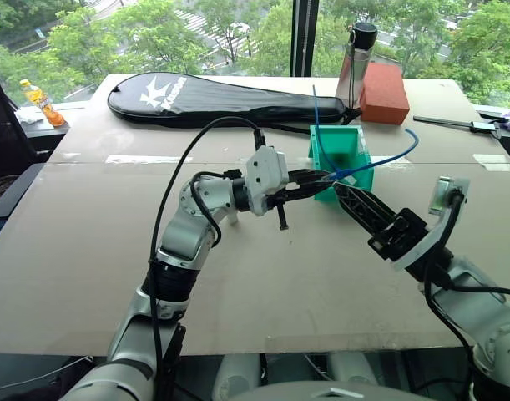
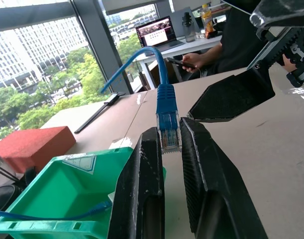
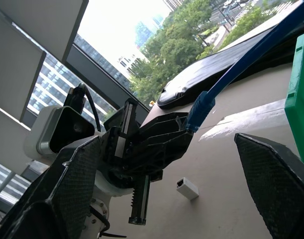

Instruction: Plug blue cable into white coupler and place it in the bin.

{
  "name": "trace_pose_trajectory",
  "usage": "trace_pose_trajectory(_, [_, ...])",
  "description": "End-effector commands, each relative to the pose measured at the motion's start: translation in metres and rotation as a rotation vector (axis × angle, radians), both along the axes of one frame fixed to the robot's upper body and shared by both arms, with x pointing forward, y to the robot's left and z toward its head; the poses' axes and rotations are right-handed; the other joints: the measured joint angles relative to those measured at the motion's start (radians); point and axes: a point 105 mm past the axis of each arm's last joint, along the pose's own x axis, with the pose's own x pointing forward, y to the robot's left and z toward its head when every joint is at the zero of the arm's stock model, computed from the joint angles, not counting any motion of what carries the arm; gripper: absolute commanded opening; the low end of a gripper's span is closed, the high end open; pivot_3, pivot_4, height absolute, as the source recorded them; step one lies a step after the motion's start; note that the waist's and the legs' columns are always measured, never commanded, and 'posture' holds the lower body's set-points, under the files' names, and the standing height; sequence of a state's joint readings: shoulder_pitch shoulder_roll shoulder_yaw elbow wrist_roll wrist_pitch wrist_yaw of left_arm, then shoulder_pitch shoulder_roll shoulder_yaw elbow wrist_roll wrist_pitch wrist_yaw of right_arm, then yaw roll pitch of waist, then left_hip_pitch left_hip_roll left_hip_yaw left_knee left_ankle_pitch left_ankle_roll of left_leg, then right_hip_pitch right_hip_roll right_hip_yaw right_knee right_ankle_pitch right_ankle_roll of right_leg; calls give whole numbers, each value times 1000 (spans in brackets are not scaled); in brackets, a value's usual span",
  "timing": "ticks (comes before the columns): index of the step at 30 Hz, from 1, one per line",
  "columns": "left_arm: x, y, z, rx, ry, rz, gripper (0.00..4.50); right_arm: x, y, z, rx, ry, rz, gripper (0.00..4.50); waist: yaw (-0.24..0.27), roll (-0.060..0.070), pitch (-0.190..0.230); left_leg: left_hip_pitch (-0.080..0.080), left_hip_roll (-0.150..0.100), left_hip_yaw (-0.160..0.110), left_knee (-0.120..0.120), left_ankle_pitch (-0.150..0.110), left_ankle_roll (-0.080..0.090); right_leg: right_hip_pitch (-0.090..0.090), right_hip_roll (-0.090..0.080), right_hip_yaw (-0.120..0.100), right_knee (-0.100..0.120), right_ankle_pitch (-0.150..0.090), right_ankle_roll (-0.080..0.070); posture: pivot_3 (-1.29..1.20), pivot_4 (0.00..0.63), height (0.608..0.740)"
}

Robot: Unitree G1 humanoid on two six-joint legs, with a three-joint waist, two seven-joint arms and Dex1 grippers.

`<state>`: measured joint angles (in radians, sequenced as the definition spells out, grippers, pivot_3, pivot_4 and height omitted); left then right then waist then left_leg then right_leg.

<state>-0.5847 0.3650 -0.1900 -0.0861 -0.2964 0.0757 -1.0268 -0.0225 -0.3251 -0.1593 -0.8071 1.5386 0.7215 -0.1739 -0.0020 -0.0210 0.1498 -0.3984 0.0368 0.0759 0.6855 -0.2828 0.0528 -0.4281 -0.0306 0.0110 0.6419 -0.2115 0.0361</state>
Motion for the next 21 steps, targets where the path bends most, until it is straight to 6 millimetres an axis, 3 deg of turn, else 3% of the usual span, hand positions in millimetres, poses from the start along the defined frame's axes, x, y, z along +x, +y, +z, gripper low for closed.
trace_pose_trajectory(1, [-7,-3,10,-14,-56,-32,22,2,1,8,26,-25,-19,4270,-1,0,0,0,0,0,0,0,0,0,0,0,0,0,0,0,150,740])
trace_pose_trajectory(21, [-15,-7,8,-13,-89,-51,22,19,-3,10,37,-21,-89,4270,-7,0,0,0,0,0,0,0,0,0,0,1,0,0,0,0,150,740])
